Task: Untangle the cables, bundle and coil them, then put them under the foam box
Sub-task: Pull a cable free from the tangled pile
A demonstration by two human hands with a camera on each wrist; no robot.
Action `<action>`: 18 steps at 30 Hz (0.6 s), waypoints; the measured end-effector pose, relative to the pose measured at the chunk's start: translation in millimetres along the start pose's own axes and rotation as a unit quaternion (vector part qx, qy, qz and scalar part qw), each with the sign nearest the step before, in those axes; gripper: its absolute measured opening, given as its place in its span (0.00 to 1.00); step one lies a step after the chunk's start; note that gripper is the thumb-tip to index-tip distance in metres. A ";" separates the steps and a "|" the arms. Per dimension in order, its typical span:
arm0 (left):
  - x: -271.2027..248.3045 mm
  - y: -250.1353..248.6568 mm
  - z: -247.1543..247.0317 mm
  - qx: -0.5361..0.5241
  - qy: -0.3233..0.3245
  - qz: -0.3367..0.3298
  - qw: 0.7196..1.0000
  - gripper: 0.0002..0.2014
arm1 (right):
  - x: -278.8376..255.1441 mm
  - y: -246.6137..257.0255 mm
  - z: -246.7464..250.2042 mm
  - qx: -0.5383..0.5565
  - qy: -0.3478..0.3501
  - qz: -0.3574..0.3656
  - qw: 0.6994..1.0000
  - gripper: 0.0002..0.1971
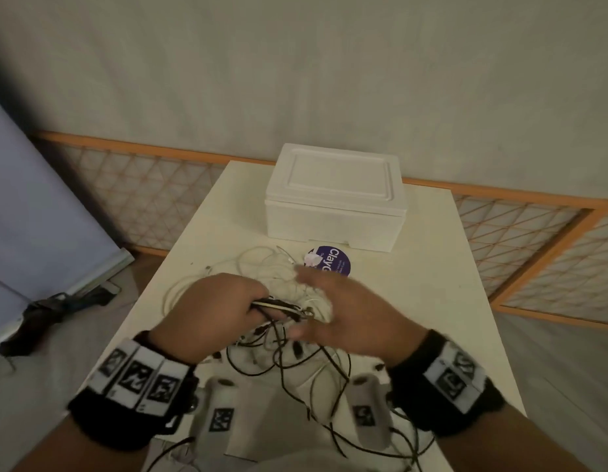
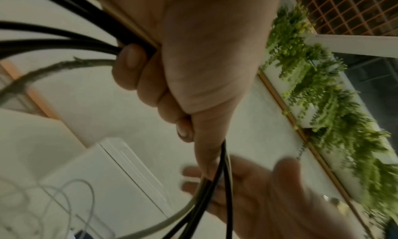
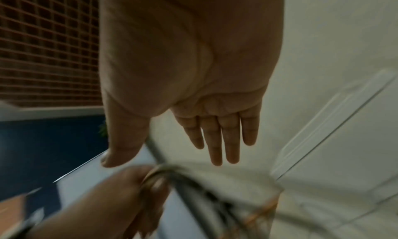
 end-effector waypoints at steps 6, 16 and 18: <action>11.6 4.1 -22.3 -0.135 0.018 -0.021 0.990 0.13 | 29.8 -1.2 -34.2 -0.065 0.040 -0.018 0.997 0.15; -24.2 56.4 -46.7 -0.361 0.081 0.099 0.924 0.28 | 31.0 -15.1 -29.2 -0.031 -0.016 -0.051 0.998 0.13; -29.8 33.0 -74.9 -0.501 0.177 0.072 0.844 0.32 | 31.8 -9.8 -31.5 -0.038 -0.023 -0.044 0.998 0.11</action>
Point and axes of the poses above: each hand's wrist, its own x-axis towards the middle knuckle, its own z-axis out of the back of the hand, y = z × x, the point moved 9 cm from there along x, towards the middle knuckle, and after that the axes turned 10 degrees about y, right-handed, at the moved point
